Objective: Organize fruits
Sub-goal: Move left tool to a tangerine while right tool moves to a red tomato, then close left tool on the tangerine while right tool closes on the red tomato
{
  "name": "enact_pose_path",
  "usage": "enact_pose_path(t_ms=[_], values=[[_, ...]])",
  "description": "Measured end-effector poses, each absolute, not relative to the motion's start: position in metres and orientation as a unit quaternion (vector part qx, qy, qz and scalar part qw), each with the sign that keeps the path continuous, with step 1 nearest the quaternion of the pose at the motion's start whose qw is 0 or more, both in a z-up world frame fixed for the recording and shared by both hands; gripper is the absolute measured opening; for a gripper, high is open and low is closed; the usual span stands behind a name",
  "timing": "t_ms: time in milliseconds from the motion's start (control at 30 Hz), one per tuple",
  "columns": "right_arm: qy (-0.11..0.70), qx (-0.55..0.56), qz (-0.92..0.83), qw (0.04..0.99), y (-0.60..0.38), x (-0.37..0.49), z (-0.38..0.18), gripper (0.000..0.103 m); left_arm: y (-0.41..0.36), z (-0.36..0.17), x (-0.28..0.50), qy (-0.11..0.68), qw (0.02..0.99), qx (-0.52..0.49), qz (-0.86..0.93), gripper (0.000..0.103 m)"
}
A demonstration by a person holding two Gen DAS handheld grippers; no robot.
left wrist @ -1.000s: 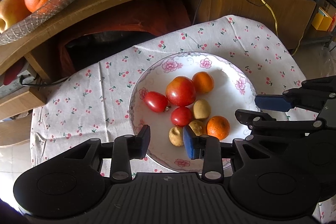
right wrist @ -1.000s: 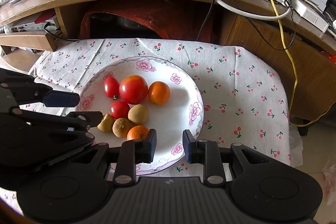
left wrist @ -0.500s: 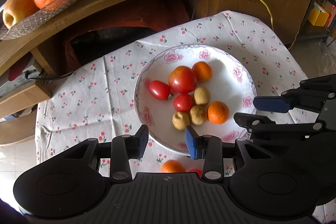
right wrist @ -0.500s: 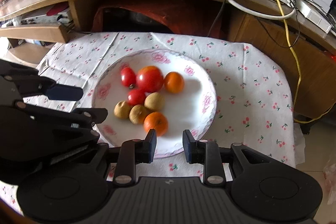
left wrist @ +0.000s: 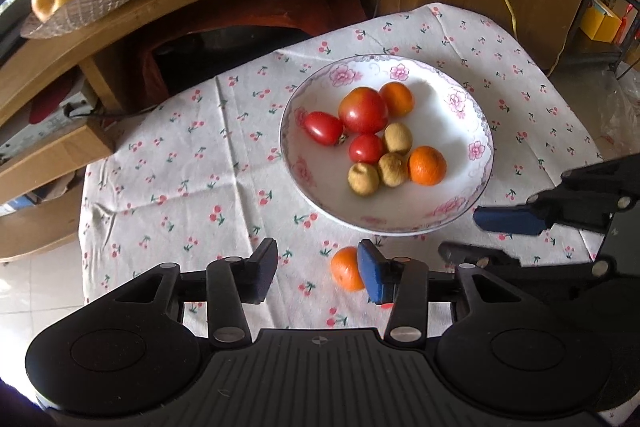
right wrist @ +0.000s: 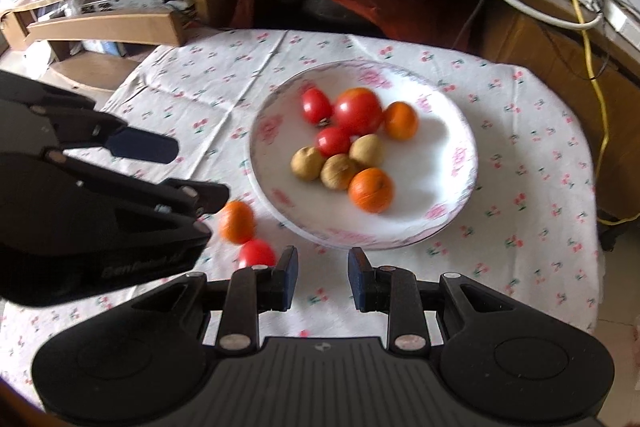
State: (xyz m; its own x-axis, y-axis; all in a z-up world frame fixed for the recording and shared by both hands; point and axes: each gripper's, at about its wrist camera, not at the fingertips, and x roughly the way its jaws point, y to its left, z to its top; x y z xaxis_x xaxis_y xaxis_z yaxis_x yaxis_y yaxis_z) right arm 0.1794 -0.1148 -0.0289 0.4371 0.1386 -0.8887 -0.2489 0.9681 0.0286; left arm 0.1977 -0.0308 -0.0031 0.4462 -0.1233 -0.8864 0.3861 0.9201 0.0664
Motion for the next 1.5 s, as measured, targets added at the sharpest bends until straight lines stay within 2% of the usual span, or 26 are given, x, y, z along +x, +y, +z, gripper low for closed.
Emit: enact_pose_path(t_ms=[333,433,1500], values=[[0.538,-0.061,0.128,0.831,-0.094,0.177,-0.048,0.028,-0.01,-0.008,0.194,0.514,0.837,0.124,-0.142,0.054],[0.534,-0.056,0.128,0.834,-0.095,0.181,-0.048,0.033,-0.007,-0.009,0.195,0.515,0.837,0.122,-0.142,0.054],[0.531,-0.093,0.112,0.835,-0.089,0.189,-0.049,0.042,0.001,-0.014,0.2,0.522,0.834,0.112,-0.139,0.059]])
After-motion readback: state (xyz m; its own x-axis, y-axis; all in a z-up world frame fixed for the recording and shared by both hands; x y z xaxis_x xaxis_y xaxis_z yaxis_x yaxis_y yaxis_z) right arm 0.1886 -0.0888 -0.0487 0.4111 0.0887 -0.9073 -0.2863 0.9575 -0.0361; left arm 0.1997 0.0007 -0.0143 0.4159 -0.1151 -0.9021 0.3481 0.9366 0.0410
